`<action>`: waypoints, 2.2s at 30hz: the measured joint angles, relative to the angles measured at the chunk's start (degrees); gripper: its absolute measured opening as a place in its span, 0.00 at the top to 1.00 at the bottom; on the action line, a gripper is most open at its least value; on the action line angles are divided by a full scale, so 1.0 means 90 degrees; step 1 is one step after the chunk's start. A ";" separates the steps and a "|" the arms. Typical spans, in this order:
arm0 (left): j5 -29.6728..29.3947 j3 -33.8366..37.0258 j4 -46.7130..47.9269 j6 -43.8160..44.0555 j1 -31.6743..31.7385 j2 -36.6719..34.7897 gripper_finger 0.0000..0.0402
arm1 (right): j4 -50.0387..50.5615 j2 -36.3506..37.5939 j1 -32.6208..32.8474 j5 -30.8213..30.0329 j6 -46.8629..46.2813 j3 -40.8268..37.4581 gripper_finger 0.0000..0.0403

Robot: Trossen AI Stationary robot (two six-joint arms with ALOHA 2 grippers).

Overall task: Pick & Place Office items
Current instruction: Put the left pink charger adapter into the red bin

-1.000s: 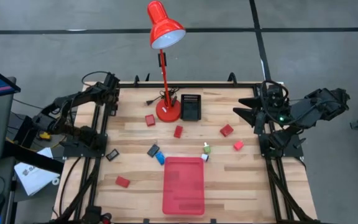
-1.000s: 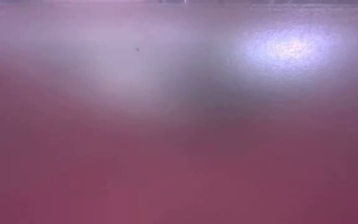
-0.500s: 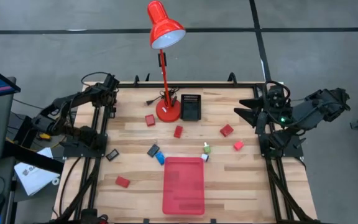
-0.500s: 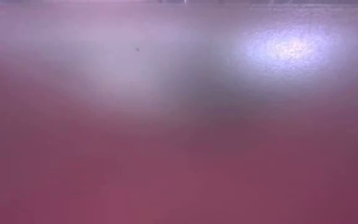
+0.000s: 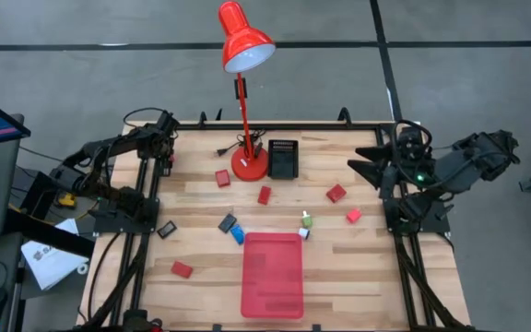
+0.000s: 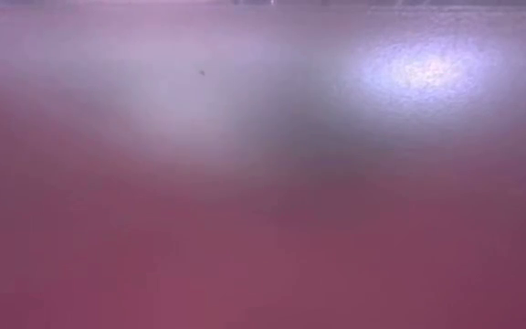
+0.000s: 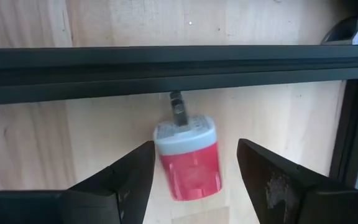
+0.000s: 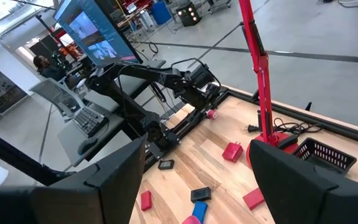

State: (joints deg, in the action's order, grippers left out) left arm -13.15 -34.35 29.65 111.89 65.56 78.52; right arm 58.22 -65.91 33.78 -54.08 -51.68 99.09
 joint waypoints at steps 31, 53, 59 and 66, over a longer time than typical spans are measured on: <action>0.0121 -0.0005 -0.0079 -0.0047 -0.0113 -0.0102 0.56 | -0.0024 -0.0015 0.0078 -0.0007 -0.0049 0.0002 0.30; -0.0009 -0.0034 0.0007 -0.0369 -0.0376 -0.0124 0.85 | -0.0012 -0.0015 0.0289 -0.0119 -0.0049 0.0002 0.30; 0.0226 -0.0022 0.0439 -0.0757 -0.0525 -0.0413 0.83 | -0.0009 -0.0015 0.0289 -0.0124 -0.0049 0.0002 0.30; 0.0338 0.0015 0.2260 -0.0816 -0.1135 -0.1350 0.84 | 0.0138 -0.0015 0.0289 -0.0205 -0.0046 0.0002 0.30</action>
State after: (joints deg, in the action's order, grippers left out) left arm -10.10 -34.22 49.98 104.54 55.34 66.37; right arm 59.46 -66.04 36.38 -55.93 -52.10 99.11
